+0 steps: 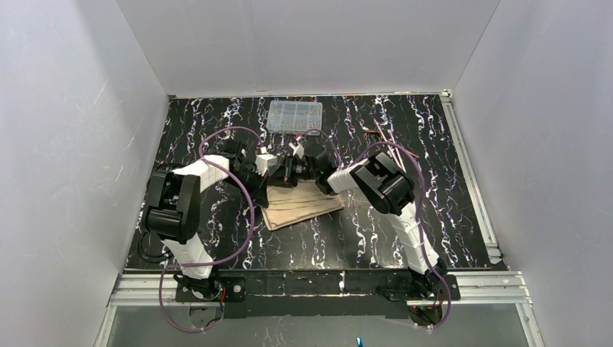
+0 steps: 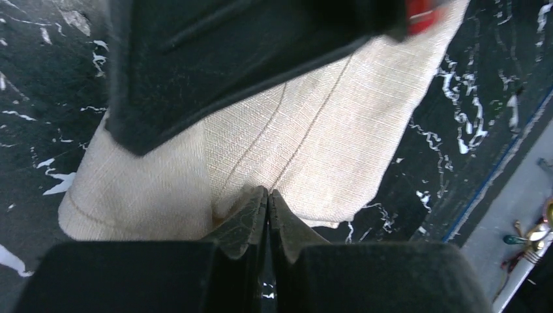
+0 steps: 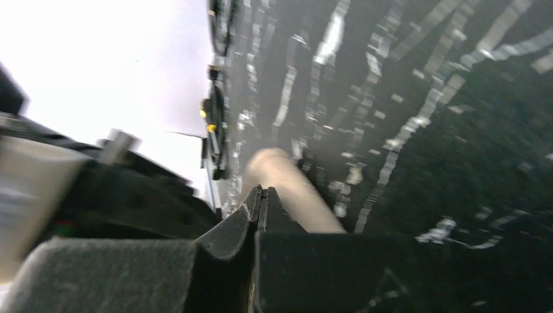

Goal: Fold the napkin into a case and place the utensils inside
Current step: Smooth out the 2/3-rectangle-folded napkin at the center of the board.

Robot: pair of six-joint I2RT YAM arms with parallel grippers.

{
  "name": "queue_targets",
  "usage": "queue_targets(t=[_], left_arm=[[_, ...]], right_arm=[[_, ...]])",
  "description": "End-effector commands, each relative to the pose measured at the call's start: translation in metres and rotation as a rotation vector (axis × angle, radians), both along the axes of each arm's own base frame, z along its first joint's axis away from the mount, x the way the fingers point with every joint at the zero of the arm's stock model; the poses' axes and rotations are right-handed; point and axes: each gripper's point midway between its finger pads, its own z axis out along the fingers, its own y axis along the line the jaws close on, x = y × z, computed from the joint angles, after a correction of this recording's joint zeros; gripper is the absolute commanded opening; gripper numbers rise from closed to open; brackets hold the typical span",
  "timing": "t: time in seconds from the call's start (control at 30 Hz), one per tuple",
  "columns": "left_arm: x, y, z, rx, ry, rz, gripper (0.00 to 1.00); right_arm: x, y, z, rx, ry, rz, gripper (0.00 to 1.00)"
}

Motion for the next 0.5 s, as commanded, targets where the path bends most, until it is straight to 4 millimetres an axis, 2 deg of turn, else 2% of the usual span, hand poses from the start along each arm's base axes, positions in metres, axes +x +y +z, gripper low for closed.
queue_targets(t=[0.0,0.13,0.23,0.33,0.47], left_arm=[[0.009,-0.007,0.047,-0.130,-0.021,0.031,0.05],[0.022,-0.006,0.085,-0.214,-0.051,0.086,0.18],[0.026,-0.006,0.096,-0.260,-0.031,0.123,0.20],[0.026,-0.005,0.088,-0.264,0.007,0.148,0.20],[0.022,0.003,0.060,-0.215,0.058,0.169,0.18]], right_arm=[[-0.002,-0.006,-0.039,-0.083,0.037,-0.019,0.01],[-0.003,-0.012,-0.054,-0.131,0.027,-0.036,0.01],[-0.003,-0.013,-0.055,-0.138,0.016,-0.045,0.01],[-0.003,-0.013,-0.051,-0.142,-0.005,-0.052,0.01],[-0.006,-0.013,-0.046,-0.142,-0.021,-0.053,0.01]])
